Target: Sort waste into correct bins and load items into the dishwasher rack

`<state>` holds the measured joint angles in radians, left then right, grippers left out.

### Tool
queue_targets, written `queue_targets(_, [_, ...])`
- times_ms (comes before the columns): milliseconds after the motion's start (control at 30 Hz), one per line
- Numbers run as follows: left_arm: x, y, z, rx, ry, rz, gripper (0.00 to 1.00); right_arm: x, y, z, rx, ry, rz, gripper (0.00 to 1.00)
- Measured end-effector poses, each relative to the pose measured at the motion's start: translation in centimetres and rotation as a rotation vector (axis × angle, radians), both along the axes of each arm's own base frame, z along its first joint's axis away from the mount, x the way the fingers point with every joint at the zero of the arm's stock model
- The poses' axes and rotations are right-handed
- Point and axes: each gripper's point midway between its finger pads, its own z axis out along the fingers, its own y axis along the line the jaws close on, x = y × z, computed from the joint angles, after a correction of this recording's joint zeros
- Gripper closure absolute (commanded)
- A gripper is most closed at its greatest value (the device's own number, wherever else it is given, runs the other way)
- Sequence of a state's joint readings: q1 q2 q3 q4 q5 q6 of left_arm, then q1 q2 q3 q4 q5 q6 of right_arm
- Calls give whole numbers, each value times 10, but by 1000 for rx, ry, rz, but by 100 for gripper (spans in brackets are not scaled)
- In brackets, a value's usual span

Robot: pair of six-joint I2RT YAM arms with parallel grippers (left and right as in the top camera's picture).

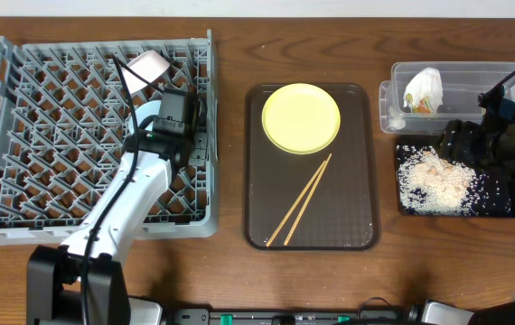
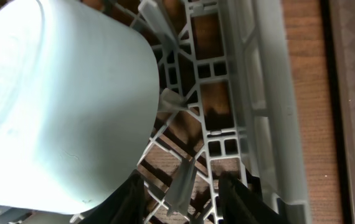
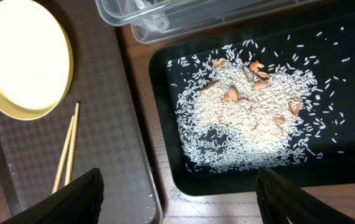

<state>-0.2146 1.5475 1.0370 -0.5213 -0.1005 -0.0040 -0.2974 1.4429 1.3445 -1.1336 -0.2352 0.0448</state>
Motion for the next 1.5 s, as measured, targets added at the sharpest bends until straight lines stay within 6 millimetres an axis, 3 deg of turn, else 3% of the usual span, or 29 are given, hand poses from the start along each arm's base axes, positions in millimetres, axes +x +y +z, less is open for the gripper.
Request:
queue_targets(233, [-5, -5, -9, -31, 41, -14, 58, 0, 0, 0, 0, 1, 0, 24])
queue_targets(333, [-4, -6, -8, -36, 39, -17, 52, 0, 0, 0, 0, 1, 0, 24])
queue_targets(667, [14, 0, 1, 20, -53, 7, 48, -2, 0, -1, 2, 7, 0, 24])
queue_targets(900, [37, 20, 21, 123, -185, 85, 47, -2, 1, -1, 3, 10, 0, 24])
queue_targets(1200, [35, 35, 23, 188, -188, 127, 47, -3, 1, -1, 4, 13, 0, 24])
queue_targets(1333, [33, 25, 21, 154, -174, 99, 53, -3, 1, -1, 4, 12, 0, 24])
queue_targets(1500, [7, -5, 17, 22, -79, 2, 60, -2, 1, -1, 3, 11, 0, 24])
